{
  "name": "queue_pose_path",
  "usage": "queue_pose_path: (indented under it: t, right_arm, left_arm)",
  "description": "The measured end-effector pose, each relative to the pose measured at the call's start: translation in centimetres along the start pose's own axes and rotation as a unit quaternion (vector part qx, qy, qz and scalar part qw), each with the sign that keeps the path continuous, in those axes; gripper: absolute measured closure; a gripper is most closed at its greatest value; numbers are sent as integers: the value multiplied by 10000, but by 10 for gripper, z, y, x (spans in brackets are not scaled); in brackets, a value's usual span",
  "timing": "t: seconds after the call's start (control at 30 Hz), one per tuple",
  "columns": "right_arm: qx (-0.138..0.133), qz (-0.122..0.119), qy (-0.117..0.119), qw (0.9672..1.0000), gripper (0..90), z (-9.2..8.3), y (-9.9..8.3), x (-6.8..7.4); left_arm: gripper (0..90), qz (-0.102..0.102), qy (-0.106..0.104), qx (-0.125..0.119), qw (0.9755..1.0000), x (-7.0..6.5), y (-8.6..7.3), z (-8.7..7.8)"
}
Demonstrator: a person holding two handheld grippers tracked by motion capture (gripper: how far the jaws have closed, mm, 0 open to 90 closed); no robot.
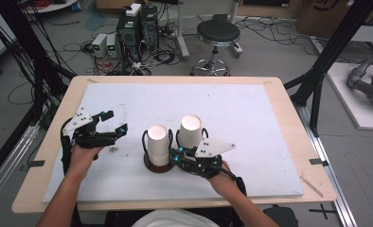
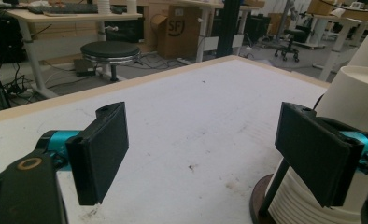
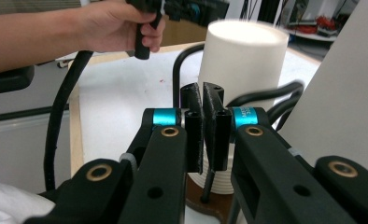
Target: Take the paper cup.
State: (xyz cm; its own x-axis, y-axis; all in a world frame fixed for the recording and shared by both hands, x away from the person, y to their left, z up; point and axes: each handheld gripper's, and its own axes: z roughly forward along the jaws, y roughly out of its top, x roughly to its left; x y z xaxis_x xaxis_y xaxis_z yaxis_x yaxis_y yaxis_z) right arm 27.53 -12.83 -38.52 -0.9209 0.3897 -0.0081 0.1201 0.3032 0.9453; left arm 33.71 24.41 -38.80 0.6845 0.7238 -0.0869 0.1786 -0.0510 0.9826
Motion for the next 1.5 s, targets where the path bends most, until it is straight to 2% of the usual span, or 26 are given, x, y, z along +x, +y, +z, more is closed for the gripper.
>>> queue_pose_path:
  t: [0.37, 0.5, 0.63, 0.87, 1.1, 1.2, 1.5]
  right_arm:
    - [295, 110, -114, 9994, 868, 21, -15, 11]
    - [421, 234, -242, 9985, 868, 27, -20, 12]
    - [510, 391, -222, 9977, 868, 31, -24, 12]
    - [636, 383, -235, 9970, 869, 40, -28, 16]
    - [694, 423, -443, 9957, 900, 44, -32, 18]
    - [717, 504, -470, 9950, 900, 45, -32, 18]
    - [950, 1030, -618, 9882, 900, 49, -34, 20]
  left_arm:
    - [174, 40, -223, -139, 9996, -8, 8, 2]
    - [174, 110, -353, -147, 9992, -14, 11, 4]
    - [175, 162, -484, -177, 9985, -20, 14, 7]
    - [175, 275, -740, -178, 9967, -33, 18, 14]
    - [176, 306, -829, -148, 9960, -39, 19, 18]
    - [176, 319, -840, -134, 9959, -39, 19, 19]
    - [176, 302, -852, -133, 9958, -40, 18, 21]
